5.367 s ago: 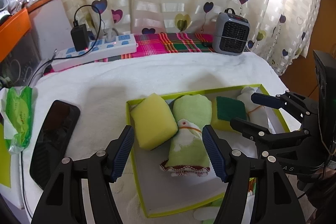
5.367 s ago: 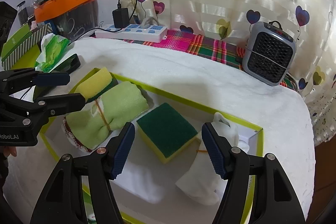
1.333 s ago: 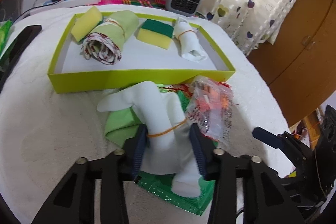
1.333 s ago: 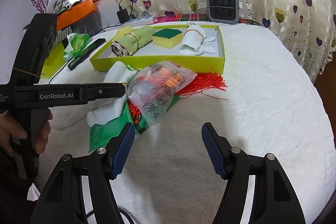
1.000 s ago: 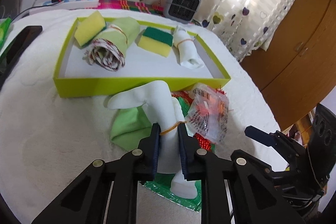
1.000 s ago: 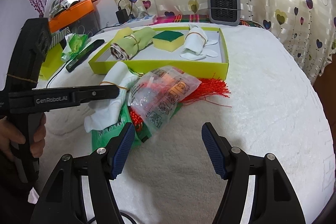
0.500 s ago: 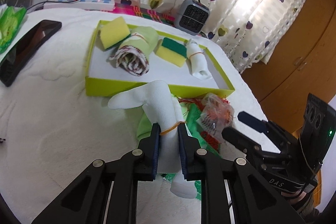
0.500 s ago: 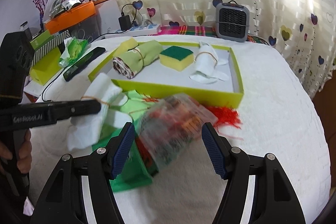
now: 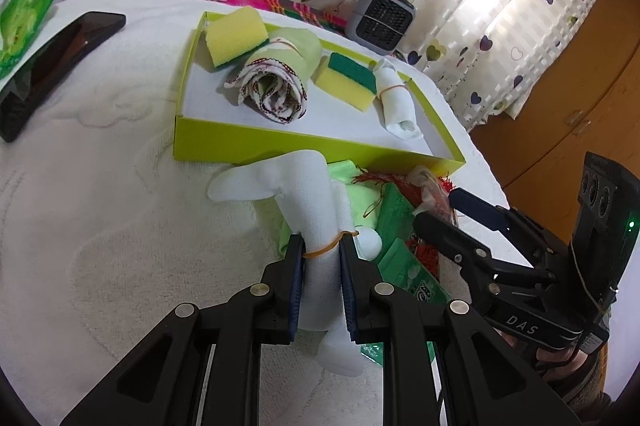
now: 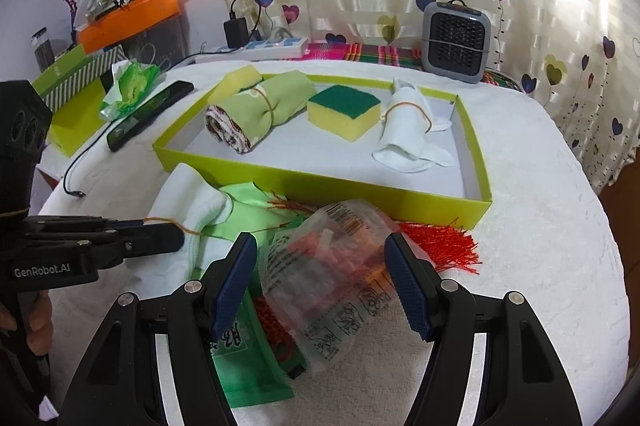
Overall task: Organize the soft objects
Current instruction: 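Lift the sock bundle with the left tool while the right tool grasps the clear plastic bag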
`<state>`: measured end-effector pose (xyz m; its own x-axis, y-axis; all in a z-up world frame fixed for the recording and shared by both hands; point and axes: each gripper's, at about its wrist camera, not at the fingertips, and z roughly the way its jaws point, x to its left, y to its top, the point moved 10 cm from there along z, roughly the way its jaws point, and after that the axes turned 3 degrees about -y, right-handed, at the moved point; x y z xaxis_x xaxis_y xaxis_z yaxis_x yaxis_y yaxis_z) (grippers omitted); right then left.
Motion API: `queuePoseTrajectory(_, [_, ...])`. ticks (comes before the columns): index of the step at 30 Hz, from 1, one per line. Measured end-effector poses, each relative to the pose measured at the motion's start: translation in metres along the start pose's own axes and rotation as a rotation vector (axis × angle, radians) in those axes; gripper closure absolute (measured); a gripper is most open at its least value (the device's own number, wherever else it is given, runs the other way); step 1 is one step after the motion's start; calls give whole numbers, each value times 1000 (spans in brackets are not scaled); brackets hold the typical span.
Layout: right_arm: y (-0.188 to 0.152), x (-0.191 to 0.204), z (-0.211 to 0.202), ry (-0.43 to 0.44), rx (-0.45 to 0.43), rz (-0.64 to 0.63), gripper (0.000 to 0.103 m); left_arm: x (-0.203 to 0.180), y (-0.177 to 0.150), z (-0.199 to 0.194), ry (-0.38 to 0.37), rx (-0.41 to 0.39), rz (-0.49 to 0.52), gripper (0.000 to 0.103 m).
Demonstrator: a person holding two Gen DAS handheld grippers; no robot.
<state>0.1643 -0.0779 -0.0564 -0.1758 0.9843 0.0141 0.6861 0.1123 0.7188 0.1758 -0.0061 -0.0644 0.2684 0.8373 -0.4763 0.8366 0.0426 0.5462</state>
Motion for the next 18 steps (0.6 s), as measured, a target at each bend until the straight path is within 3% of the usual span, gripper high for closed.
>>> queuePoseTrajectory(5, [-4,-5,5,-21,21,16,36,1,-1,2,0,7,-4,87])
queuePoseTrajectory(18, [-6,-14,0,49,14,126,37,3,-2,4,-2,11,-13,87])
